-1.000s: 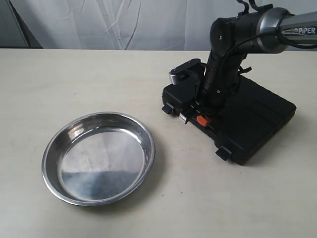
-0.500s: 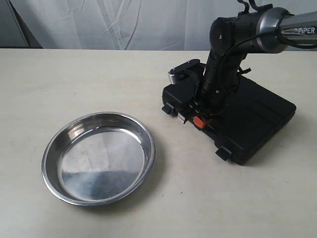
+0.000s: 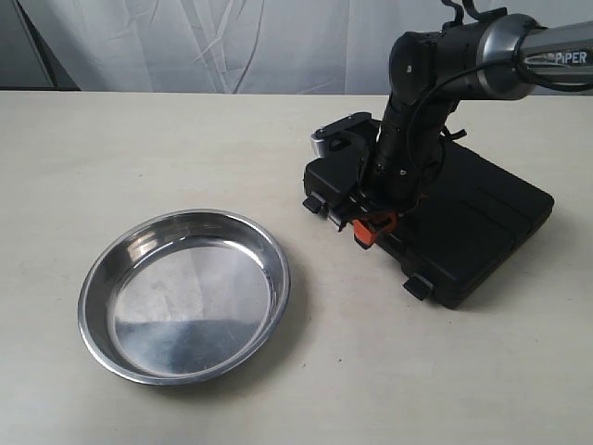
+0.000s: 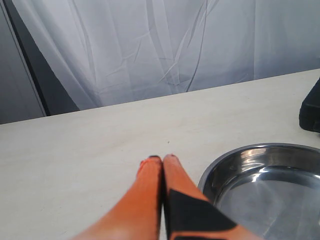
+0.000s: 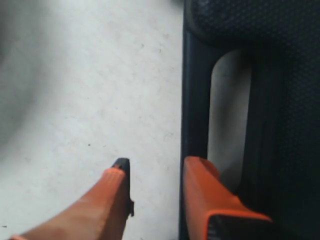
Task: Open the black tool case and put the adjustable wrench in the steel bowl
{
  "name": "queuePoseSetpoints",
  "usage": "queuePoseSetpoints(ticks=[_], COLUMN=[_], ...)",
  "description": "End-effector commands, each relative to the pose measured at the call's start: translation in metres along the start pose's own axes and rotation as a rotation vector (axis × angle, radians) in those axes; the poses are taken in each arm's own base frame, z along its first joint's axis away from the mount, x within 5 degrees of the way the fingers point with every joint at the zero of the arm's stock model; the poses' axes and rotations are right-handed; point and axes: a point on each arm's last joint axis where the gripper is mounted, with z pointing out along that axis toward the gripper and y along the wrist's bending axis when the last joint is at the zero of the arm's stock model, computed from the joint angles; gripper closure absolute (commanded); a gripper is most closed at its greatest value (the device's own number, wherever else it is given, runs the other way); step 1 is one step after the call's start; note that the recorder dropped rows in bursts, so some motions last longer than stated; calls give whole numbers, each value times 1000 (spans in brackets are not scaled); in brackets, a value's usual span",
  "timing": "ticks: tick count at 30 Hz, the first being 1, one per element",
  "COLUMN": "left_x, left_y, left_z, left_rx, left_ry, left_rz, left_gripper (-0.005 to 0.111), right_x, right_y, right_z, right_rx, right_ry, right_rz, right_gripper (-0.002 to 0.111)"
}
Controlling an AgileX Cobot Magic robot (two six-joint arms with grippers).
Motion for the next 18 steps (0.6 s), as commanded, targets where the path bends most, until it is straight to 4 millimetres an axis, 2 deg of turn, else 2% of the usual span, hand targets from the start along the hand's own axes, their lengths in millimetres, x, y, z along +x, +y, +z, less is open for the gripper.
queuePoseSetpoints(ticks=[1, 7, 18], left_x=[-1, -1, -1], left_y=[0, 0, 0], left_z=[0, 0, 0], left_rx=[4, 4, 4], left_ry=[-4, -4, -4], left_rz=[-8, -8, -8], left_gripper=[106, 106, 106], right_x=[3, 5, 2], right_y=[-6, -10, -13], right_z=[12, 1, 4], right_rx=[34, 102, 127], right_ry=[42, 36, 7], right_rz=[10, 11, 35], right_gripper=[73, 73, 73])
